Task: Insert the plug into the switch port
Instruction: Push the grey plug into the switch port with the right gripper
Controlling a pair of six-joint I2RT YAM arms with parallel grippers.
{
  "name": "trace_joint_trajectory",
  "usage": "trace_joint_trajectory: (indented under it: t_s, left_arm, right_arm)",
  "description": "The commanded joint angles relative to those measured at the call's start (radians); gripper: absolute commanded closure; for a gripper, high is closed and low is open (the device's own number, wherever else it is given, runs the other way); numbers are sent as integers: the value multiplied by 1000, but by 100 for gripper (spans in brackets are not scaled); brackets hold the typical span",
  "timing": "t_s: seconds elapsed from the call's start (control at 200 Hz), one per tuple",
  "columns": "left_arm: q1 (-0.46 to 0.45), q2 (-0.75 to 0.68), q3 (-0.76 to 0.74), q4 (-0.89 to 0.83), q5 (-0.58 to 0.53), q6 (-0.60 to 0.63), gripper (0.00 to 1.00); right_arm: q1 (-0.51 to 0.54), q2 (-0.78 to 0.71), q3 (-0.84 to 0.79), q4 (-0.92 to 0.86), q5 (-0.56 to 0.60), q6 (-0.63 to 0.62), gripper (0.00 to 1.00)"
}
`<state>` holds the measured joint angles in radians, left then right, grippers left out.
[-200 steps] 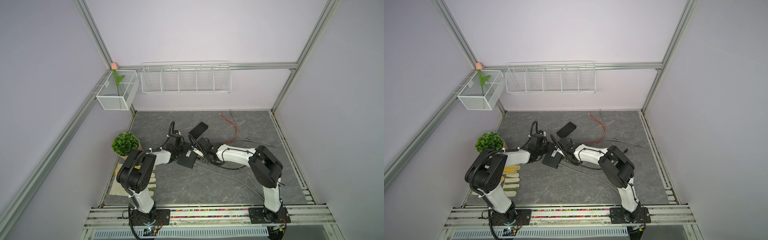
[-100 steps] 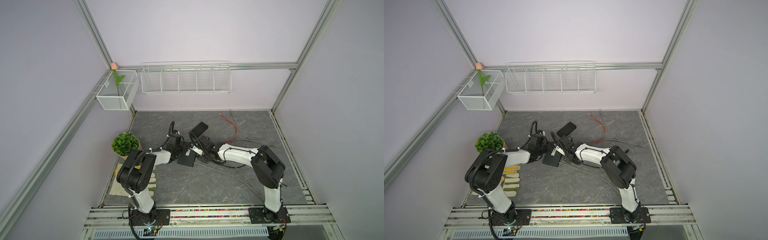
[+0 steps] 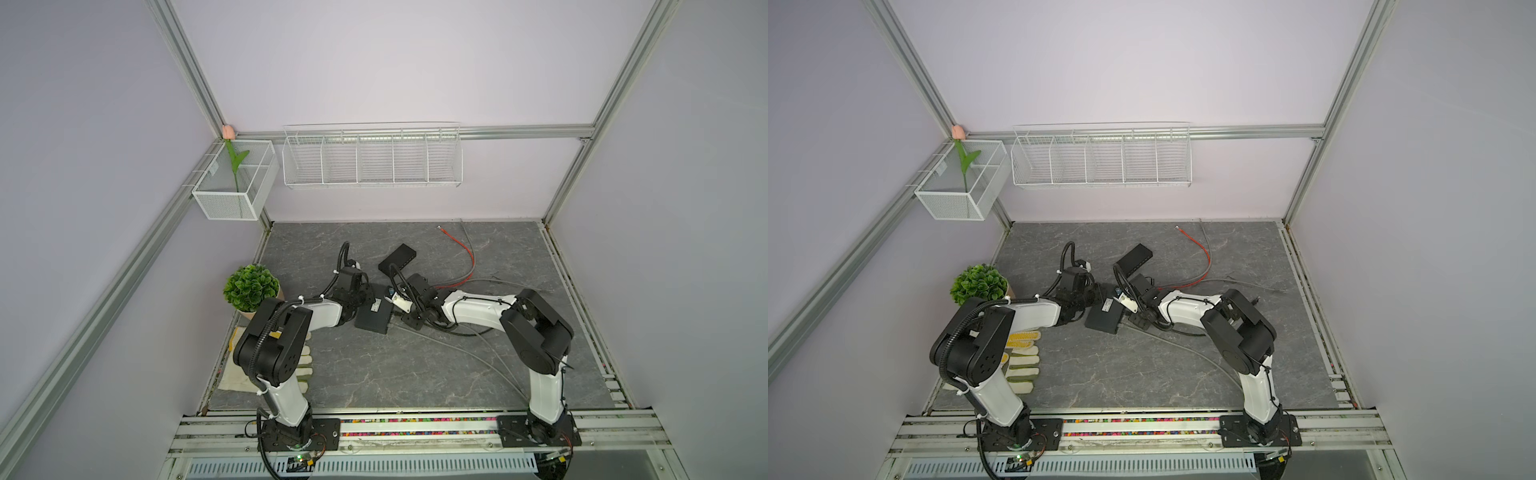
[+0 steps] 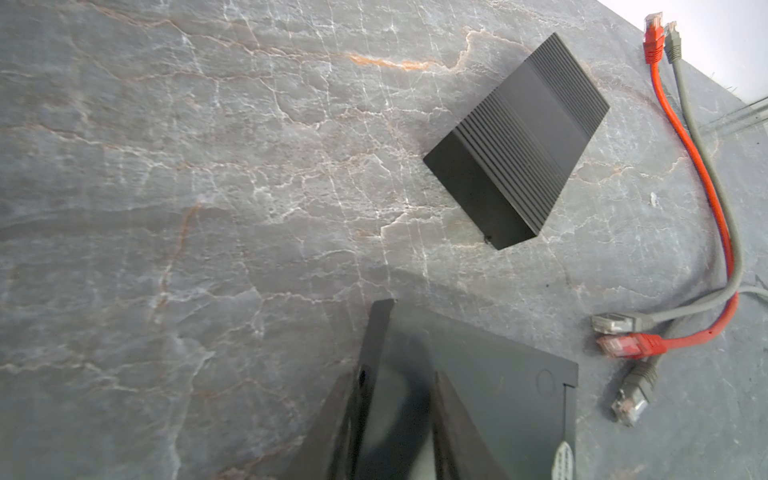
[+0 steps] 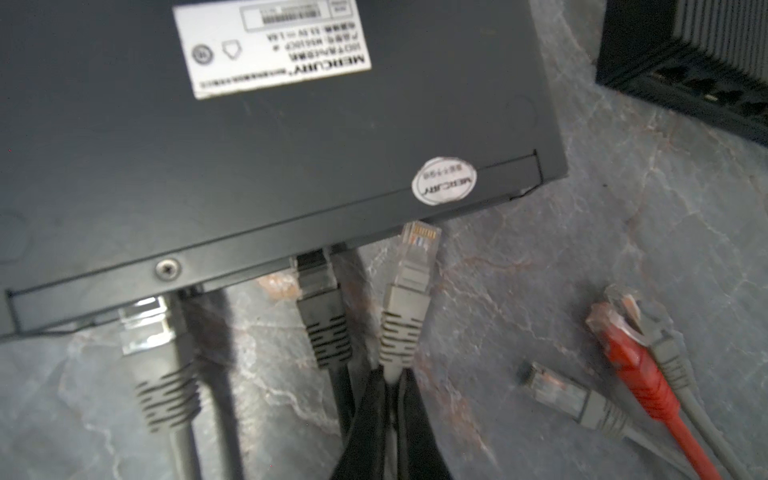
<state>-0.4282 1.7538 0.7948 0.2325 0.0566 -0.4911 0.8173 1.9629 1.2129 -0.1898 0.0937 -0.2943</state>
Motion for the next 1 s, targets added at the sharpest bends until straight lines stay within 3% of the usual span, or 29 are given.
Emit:
trace_joint_trajectory:
  t_s: [0.0, 0.235, 0.555, 0.69, 0.995]
  left_arm:
    - [-52, 27, 18, -65, 172, 19, 69]
    - [-52, 32, 33, -93, 196, 56, 71]
    - [-68, 39, 65, -130, 228, 103, 71]
    - [-69, 58, 97, -156, 227, 117, 71]
    - [-70, 86, 144, -182, 217, 115, 71]
  right_arm:
    - [7, -45, -9, 151, -113, -14, 93]
    - [5, -72, -34, 154, -104, -30, 93]
    - [-22, -67, -21, 45, 130, -47, 94]
    - [-31, -109, -83, 77, 188, -45, 93]
    - [-57, -193, -136, 103, 200, -45, 93]
